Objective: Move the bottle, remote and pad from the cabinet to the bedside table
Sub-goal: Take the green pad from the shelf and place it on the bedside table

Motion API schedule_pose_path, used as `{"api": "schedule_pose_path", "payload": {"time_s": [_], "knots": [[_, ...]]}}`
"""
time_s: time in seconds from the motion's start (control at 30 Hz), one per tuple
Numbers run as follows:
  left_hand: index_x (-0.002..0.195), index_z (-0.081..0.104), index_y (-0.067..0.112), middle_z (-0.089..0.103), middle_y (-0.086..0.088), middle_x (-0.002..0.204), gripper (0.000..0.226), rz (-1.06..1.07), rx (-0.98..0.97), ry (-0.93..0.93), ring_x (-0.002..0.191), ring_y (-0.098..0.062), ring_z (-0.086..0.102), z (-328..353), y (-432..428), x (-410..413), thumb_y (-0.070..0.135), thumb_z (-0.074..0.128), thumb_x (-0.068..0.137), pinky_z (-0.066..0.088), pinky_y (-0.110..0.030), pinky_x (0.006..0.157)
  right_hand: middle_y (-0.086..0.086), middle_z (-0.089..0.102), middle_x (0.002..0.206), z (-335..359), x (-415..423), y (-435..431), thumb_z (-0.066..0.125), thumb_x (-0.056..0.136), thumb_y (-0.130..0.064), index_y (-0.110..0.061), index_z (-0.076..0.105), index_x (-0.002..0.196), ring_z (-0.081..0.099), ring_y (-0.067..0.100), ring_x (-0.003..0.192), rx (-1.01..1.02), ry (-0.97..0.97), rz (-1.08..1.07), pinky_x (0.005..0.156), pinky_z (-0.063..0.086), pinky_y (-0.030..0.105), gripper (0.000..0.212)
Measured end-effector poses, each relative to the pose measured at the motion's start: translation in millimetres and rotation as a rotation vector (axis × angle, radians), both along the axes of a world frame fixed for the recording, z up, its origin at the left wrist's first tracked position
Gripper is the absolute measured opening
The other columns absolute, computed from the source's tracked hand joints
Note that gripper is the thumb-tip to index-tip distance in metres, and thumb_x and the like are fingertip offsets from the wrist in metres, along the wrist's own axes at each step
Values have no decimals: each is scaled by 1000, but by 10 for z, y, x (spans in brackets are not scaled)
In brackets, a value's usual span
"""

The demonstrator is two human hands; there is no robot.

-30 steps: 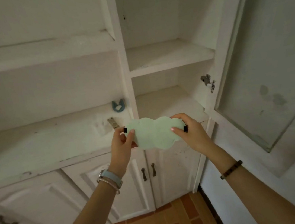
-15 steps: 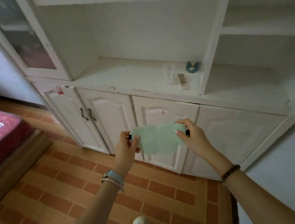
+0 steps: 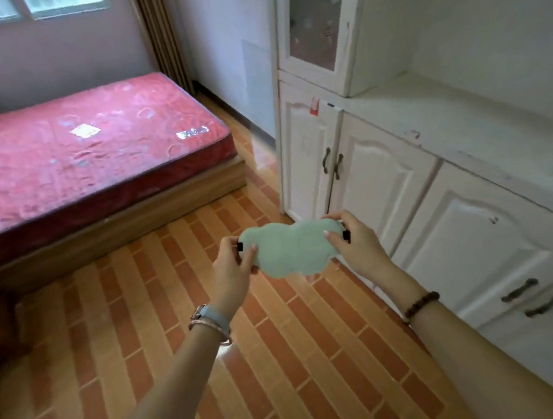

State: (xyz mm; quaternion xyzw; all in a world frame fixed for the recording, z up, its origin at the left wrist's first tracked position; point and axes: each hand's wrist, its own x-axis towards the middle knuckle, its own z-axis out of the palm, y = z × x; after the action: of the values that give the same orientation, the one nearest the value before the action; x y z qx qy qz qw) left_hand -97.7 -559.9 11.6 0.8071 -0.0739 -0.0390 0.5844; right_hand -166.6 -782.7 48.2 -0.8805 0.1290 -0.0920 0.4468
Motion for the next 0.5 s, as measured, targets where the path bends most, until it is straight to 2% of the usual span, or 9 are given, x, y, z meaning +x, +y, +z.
{"api": "schedule_pose_path", "payload": {"time_s": [0.1,0.17,0.27,0.4,0.5], "knots": [[106,50,8,64,-6,95,21,95,-5,20,75,-18,67,-48,773,119,25,54,95,57,-25,60,-4,61,106,-43,368,711,57,94,-20,-19,56,119,58,13,94,-15,-6,113,72,46,19,25],[106,50,10,63,-4,97,20,142,-5,30,80,-18,67,-78,1284,182,26,53,95,59,-30,65,-4,61,109,-77,591,1188,57,94,-21,-20,56,118,58,13,98,-16,-2,185,80,49,28,25],[105,50,12,63,-4,98,19,216,-10,45,82,-17,67,-125,2007,273,28,53,95,59,-33,68,-5,61,110,-128,898,1881,56,94,-23,-23,56,119,58,14,100,-31,-5,286,82,51,32,25],[109,50,11,62,-5,102,24,324,-16,73,84,-17,67,-149,2822,403,30,54,94,60,-34,68,-6,60,109,-168,1240,2706,55,94,-26,-24,55,119,57,12,97,-60,-18,374,68,45,17,25],[109,49,12,62,-3,102,23,407,-19,65,87,-15,66,-135,3350,440,30,54,94,60,-31,68,-9,59,108,-184,1470,3258,55,95,-28,-25,54,119,57,9,94,-74,-17,445,65,43,15,25]]}}
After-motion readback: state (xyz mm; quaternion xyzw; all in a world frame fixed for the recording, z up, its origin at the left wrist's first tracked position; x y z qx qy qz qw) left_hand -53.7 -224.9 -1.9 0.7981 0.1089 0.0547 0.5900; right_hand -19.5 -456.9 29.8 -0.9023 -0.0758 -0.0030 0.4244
